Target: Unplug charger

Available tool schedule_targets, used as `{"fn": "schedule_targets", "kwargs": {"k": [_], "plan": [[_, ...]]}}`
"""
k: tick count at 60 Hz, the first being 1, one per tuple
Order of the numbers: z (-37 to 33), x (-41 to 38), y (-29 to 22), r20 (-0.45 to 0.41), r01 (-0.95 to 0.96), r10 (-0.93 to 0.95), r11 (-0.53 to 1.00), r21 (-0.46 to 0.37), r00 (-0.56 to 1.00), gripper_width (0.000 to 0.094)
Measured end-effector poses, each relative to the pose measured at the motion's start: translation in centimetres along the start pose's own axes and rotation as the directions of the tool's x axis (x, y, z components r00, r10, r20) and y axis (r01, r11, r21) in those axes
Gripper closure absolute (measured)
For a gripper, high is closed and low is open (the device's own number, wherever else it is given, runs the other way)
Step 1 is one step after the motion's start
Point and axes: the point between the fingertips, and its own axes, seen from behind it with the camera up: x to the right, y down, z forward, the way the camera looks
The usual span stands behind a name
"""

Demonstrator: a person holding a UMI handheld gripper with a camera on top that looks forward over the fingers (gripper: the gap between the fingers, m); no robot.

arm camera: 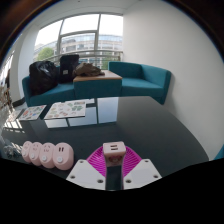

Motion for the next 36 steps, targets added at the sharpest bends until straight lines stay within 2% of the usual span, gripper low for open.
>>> {"fn": "schedule_targets", "kwargs": {"k": [2, 3, 6, 15, 21, 27, 33, 36], "plan": [[0.3, 0.1, 0.5, -0.002, 0.000, 0.000, 1.000, -0.013, 1.000, 0.0770], [0.4, 0.2, 0.7, -0.005, 0.001, -0.001, 1.000, -0.017, 1.000, 0.0733], [0.6, 0.6, 1.1, -0.013, 0.011, -0.012, 0.999, -0.037, 1.000, 0.0698], [1.2, 1.2, 1.3, -0.039, 0.015, -0.017, 0.999, -0.049, 0.999, 0.0616], [1.6, 1.8, 1.8, -0.067, 0.020, -0.025, 0.997, -0.076, 0.997, 0.0472], [1.0, 2.0, 1.4, -0.077, 0.015, -0.021, 0.997, -0.080, 0.997, 0.0464], [-2.6, 1.2, -2.0, -0.083, -0.026, 0.026, 1.000, -0.007, 0.996, 0.0431], [-5.7, 0.3, -4.5, -0.070, -0.042, 0.045, 0.998, 0.051, 0.997, 0.0352]]}}
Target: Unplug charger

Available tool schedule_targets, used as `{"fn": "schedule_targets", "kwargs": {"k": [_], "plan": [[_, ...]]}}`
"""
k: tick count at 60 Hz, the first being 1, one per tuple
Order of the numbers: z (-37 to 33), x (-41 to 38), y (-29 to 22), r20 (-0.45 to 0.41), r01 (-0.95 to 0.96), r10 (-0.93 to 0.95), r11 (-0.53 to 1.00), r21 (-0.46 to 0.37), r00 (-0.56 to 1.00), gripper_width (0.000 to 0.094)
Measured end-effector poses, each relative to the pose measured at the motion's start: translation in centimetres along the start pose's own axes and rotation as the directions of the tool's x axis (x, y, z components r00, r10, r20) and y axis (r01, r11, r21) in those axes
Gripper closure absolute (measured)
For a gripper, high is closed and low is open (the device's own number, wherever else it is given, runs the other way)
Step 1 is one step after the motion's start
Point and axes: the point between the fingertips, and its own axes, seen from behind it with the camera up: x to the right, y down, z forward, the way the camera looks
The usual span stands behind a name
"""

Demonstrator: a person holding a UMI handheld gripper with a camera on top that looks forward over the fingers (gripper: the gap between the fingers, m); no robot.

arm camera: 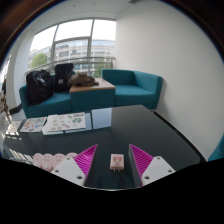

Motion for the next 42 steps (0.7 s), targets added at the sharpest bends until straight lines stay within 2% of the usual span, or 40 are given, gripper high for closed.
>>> {"fn": "schedule_targets", "kwargs": {"k": [7, 10, 17, 23, 27, 32, 42], "plan": [[-8.4, -3.7, -5.6, 0.056, -0.050, 0.042, 0.988, 0.148, 0.998, 0.0141], [-11.8, -5.9, -6.8, 0.078, -0.048, 0.034, 0.981, 0.186, 0.996, 0.0095], [-18.8, -11.3, -5.2, 0.129, -0.010, -0.020, 0.974, 0.225, 0.991, 0.0092], [-21.3, -15.4, -3.4, 0.142, 0.020, -0.052, 0.976, 0.219, 0.988, 0.0081], [-23.5, -17.5, -0.4, 0.148, 0.027, -0.058, 0.979, 0.204, 0.987, 0.0082], [-25.6, -20.2, 1.8, 0.187, 0.021, -0.053, 0.985, 0.173, 0.981, 0.0081], [-28.8, -25.0, 5.1, 0.266, 0.030, -0.073, 0.986, 0.161, 0.961, 0.0076]]}}
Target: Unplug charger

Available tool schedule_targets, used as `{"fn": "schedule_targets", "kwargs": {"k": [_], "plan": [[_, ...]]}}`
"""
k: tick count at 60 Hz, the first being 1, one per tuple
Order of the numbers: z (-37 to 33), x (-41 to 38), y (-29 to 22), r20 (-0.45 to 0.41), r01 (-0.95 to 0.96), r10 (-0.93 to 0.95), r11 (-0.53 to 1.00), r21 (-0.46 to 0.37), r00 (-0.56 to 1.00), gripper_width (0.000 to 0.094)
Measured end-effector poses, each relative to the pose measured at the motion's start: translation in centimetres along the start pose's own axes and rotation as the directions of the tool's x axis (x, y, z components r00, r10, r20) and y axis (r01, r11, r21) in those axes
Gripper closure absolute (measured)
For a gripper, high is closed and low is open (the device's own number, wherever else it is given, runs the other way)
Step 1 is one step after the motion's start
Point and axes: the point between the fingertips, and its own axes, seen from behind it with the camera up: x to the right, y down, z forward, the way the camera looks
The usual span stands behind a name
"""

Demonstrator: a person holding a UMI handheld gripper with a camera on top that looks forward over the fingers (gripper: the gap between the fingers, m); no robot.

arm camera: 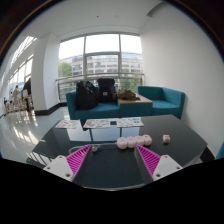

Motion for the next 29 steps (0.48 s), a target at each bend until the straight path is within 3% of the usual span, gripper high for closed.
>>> {"fn": "schedule_targets", "kwargs": {"k": [29], "plan": [[-3.0, -3.6, -0.1, 0.045, 0.032, -0.033, 0.999, 0.022, 0.998, 0.0080]]}}
